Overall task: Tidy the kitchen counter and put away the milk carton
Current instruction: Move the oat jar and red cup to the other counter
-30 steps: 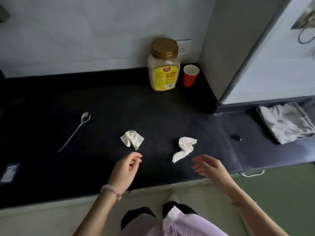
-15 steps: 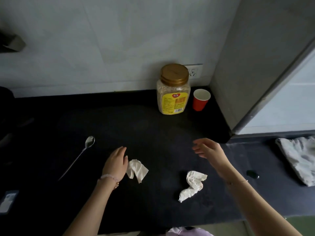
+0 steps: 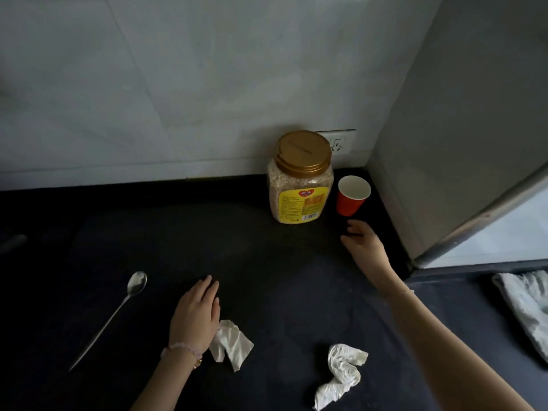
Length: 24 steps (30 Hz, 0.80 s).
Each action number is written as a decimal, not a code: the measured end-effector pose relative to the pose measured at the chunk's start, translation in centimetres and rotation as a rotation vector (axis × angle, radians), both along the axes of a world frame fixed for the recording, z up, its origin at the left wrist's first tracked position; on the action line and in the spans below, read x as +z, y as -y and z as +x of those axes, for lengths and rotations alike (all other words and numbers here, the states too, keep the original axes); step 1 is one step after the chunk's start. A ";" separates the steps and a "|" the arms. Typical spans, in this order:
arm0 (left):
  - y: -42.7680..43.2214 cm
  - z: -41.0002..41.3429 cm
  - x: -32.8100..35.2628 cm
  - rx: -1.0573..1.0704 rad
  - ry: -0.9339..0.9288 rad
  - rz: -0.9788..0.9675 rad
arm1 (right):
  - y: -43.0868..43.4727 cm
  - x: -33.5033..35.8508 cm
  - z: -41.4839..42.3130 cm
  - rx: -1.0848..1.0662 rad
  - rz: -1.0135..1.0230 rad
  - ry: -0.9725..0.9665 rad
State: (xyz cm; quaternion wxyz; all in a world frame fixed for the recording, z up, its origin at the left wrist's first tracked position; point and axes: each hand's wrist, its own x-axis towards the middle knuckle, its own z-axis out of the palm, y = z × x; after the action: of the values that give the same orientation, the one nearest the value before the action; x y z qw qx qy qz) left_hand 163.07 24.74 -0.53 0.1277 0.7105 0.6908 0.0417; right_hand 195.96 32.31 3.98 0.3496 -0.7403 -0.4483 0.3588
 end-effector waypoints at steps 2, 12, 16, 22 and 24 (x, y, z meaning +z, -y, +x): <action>-0.1 0.0 -0.3 0.006 -0.004 0.014 | -2.2 0.0 0.2 -0.044 0.003 0.013; -0.1 0.3 -0.1 -0.012 -0.094 0.065 | -8.0 -1.1 0.8 -0.312 0.043 -0.188; -0.1 0.3 -0.5 -0.015 -0.127 0.078 | -8.5 -1.4 1.2 -0.322 0.082 -0.219; -0.5 0.2 -0.9 -0.029 -0.147 0.089 | -8.6 -1.7 1.6 -0.318 0.110 -0.219; -1.2 0.5 -0.1 -0.013 -0.109 0.065 | -8.5 -1.5 1.8 -0.313 0.123 -0.215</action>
State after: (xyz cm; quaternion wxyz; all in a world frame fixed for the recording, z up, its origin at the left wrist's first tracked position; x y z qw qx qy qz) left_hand 163.56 25.94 -0.68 0.0671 0.7198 0.6905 0.0245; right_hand 197.72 40.85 2.46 0.4916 -0.7355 -0.3091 0.3490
